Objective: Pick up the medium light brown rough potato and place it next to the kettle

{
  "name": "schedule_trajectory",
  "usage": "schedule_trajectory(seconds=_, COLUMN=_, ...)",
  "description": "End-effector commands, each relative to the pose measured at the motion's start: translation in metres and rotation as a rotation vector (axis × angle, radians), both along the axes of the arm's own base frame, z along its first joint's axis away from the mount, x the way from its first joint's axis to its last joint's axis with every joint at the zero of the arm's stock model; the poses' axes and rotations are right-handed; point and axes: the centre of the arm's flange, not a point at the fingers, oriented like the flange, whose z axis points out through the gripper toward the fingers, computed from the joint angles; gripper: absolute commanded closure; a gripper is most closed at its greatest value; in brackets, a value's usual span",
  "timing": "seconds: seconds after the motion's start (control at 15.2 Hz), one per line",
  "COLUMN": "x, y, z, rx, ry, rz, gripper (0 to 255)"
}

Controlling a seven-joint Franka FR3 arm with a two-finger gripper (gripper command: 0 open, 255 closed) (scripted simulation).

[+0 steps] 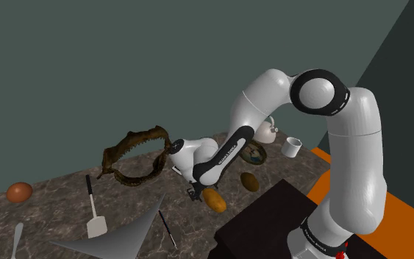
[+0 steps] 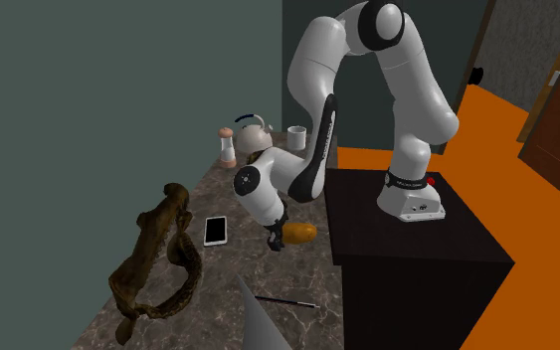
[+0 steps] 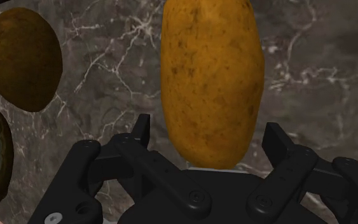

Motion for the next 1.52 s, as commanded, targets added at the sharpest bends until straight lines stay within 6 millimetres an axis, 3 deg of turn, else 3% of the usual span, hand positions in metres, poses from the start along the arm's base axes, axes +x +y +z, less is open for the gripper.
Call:
schedule_trajectory(seconds=0.0, x=0.0, y=0.0, z=-0.001, rx=0.0, ry=0.0, rz=0.0, gripper=0)
schedule_trajectory(seconds=0.26, x=0.0, y=0.0, z=-0.001, rx=0.0, ry=0.0, rz=0.0, gripper=0)
schedule_trajectory(seconds=0.33, x=0.0, y=0.0, z=-0.001, rx=0.0, ry=0.0, rz=0.0, gripper=255)
schedule_trajectory(seconds=0.92, x=0.0, y=0.0, z=-0.001, rx=0.0, ry=0.0, rz=0.0, gripper=255)
schedule_trajectory(seconds=1.45, x=0.0, y=0.0, z=0.042, rx=0.0, ry=0.0, rz=0.0, gripper=255)
